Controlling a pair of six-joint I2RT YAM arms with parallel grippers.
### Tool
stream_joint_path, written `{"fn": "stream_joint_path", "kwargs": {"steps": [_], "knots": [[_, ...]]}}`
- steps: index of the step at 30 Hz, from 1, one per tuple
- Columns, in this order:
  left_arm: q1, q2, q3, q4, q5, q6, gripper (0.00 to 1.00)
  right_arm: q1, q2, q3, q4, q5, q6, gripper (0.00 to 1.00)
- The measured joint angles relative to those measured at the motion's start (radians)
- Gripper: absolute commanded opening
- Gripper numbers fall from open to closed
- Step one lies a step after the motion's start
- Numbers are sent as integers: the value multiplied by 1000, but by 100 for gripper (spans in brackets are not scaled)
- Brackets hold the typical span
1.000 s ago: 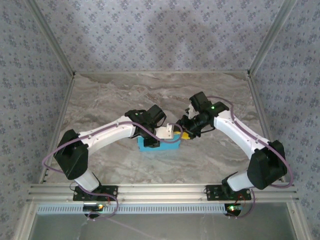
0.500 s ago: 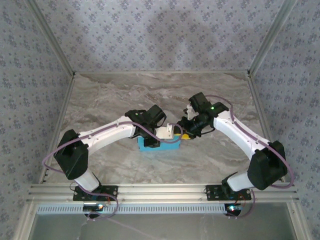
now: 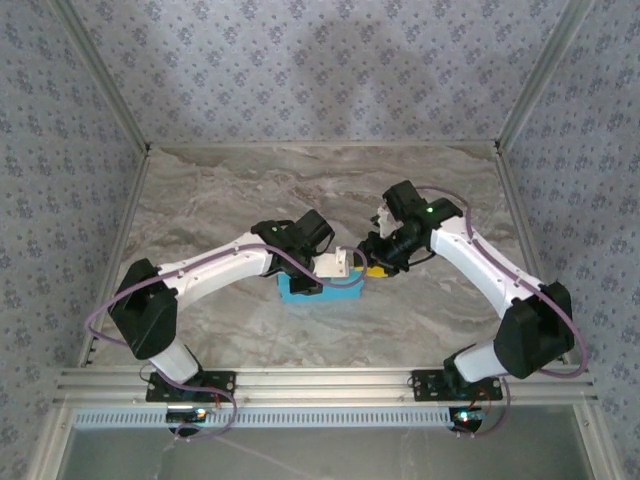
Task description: Fold the paper box
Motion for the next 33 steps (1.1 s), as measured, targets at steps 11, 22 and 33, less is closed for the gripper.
{"fn": "stream_joint_path", "kwargs": {"steps": [11,22,33], "knots": [[0,0,0,1,-2,0,23,-5,11,7,1,-1,-7,39],[0,1,0,2,-2,-5,23,7,11,-21,33,-5,-4,35],[0,2,0,2,-2,-7,23,14,11,-62,35,21,-8,32]]}}
